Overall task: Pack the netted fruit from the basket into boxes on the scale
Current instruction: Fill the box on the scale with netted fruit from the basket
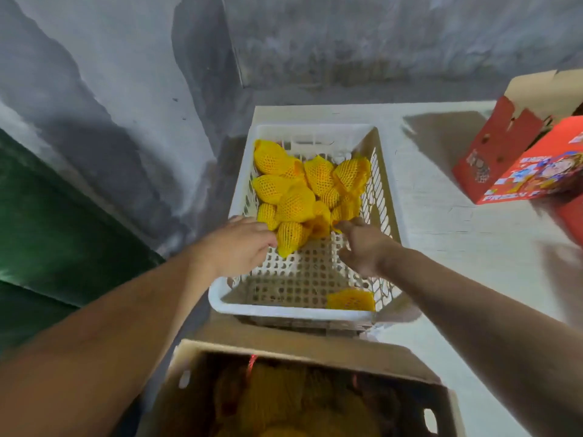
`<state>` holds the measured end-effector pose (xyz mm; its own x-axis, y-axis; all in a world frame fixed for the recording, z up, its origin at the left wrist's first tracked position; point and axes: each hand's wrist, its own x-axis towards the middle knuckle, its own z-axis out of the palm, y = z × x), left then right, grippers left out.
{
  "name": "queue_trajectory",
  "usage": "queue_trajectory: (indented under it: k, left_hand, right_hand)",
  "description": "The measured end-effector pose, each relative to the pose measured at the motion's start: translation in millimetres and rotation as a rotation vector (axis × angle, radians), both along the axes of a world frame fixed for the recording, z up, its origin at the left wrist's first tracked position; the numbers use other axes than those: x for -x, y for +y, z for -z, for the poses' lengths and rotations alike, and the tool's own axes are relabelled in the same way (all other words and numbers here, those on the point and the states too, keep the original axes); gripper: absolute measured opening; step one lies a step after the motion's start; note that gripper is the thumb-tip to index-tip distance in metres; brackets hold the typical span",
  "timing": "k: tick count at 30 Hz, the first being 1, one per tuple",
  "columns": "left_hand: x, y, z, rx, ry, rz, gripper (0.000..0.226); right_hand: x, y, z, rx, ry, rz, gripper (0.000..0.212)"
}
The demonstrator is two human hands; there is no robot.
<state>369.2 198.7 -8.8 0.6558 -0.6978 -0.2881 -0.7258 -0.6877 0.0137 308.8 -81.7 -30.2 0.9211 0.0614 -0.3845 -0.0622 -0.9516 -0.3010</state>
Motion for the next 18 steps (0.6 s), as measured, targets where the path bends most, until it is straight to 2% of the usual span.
queue_trajectory:
  k: [2,7,10,12,14,18]
  left_hand:
    - [-9.7,-6.0,7.6,-0.048,-0.074,0.078,0.036]
    - [-24.0,-16.5,13.7,0.062,-0.130,0.044,0.035]
    - [-24.6,-15.5,17.8,0.080,-0.137,0.020,0.034]
    - [-25.2,-15.7,21.7,0.052,-0.151,0.025,0.037]
    - [-27.1,-16.6,22.6,0.050,-0.153,0.028,0.044]
    - [-28.3,-16.7,24.7,0.082,-0.184,0.019,0.065]
  right_hand:
    - [-23.6,-3.0,17.9,-0.012,0.025,0.010,0.073]
    - [-79.1,11.4,46.0,-0.077,-0.051,-0.016,0.097]
    - [-104.6,31.1,53.6,-0.080,-0.137,-0.128,0.105]
    - [-116.3,44.8,60.6,0.006,-0.173,-0.215,0.103]
    - [-122.8,53.1,64.8,0.083,-0.177,-0.185,0.095]
    - [-125.8,57.8,57.9,-0.047,-0.147,-0.098,0.086]
